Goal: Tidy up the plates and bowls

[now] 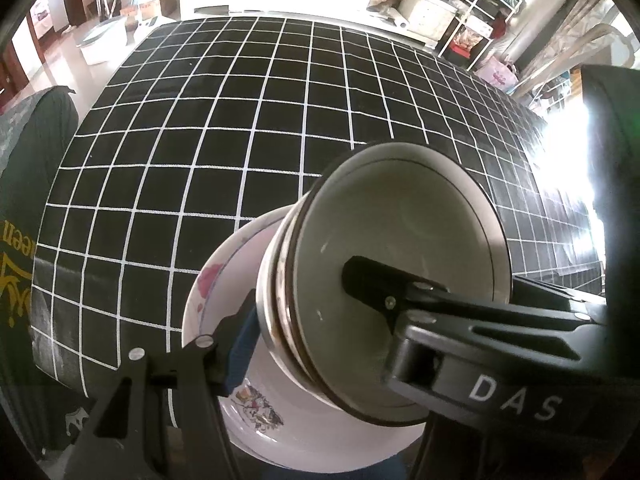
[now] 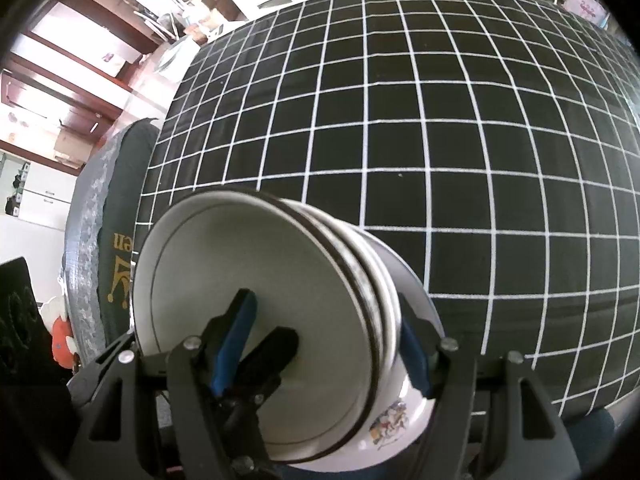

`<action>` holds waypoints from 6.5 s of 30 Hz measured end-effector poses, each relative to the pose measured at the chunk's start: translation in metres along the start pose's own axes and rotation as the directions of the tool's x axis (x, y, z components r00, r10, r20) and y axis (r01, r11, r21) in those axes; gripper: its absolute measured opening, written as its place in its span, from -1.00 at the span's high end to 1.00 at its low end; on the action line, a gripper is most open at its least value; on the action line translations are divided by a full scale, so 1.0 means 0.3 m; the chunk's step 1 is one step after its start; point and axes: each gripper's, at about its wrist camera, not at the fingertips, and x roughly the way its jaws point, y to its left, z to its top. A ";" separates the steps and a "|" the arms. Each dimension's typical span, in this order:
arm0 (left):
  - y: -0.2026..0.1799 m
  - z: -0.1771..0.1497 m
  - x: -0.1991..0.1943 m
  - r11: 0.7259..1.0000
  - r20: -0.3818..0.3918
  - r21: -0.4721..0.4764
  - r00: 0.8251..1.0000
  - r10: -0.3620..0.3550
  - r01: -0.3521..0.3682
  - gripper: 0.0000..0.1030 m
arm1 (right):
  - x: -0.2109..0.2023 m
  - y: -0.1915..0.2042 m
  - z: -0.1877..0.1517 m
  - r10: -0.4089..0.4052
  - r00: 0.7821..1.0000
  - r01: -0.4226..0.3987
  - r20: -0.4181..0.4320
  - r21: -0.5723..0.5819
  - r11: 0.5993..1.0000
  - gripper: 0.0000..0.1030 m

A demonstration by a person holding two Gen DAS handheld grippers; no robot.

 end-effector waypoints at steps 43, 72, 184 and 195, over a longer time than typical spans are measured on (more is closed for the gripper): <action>-0.342 -0.277 -0.446 0.958 0.453 0.182 0.884 0.117 -0.220 -0.15 | -0.508 -0.105 -0.397 -0.237 0.790 0.258 0.565 0.044 0.965 -0.39; -0.377 -0.472 -0.604 0.961 0.626 0.168 0.777 0.068 -0.219 -0.72 | -0.599 -0.130 -0.589 -0.300 0.675 0.354 0.674 0.061 0.933 -0.99; -0.314 -0.499 -0.621 0.958 0.605 0.162 0.791 0.092 -0.236 -0.99 | -0.571 -0.111 -0.632 -0.274 0.680 0.348 0.681 0.029 0.937 -1.00; -0.313 -0.499 -0.621 0.957 0.603 0.166 0.792 0.091 -0.236 -0.99 | -0.572 -0.111 -0.632 -0.274 0.680 0.348 0.680 0.029 0.937 -0.99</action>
